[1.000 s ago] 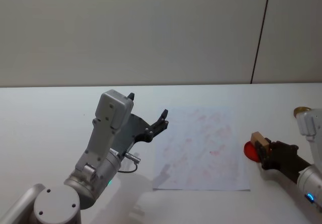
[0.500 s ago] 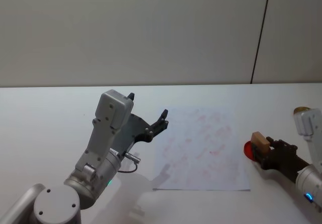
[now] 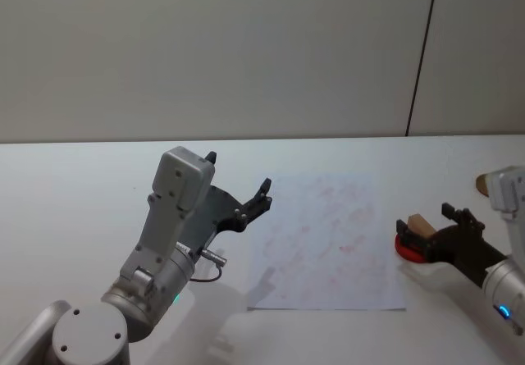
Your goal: Use the one hand to pick up the stamp and affix it onto the A4 paper.
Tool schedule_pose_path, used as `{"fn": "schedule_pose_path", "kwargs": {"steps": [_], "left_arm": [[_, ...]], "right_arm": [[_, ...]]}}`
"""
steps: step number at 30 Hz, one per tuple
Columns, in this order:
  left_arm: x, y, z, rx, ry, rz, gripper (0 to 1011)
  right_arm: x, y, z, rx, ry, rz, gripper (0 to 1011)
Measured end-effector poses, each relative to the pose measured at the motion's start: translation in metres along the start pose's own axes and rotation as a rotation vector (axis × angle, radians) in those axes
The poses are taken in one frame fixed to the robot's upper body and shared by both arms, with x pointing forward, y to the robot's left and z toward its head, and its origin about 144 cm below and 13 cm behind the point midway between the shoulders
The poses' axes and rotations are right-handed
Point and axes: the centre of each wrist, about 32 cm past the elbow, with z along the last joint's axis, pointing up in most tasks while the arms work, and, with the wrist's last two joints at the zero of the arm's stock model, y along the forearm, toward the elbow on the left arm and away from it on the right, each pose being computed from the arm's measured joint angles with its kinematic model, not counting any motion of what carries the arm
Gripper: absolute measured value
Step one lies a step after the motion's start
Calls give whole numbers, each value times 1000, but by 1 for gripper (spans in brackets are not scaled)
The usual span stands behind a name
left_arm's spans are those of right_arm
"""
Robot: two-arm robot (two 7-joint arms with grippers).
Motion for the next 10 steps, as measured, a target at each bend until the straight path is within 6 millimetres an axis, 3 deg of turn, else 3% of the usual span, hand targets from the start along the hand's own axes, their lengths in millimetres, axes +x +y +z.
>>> {"fn": "schedule_pose_path", "kwargs": {"steps": [4, 10], "left_arm": [[0, 0, 0, 0, 0, 0, 993], [0, 0, 0, 0, 0, 0, 993]], "right_arm": [[-1, -3, 5, 40, -6, -1, 996], [-4, -7, 12, 87, -12, -4, 1001]]}}
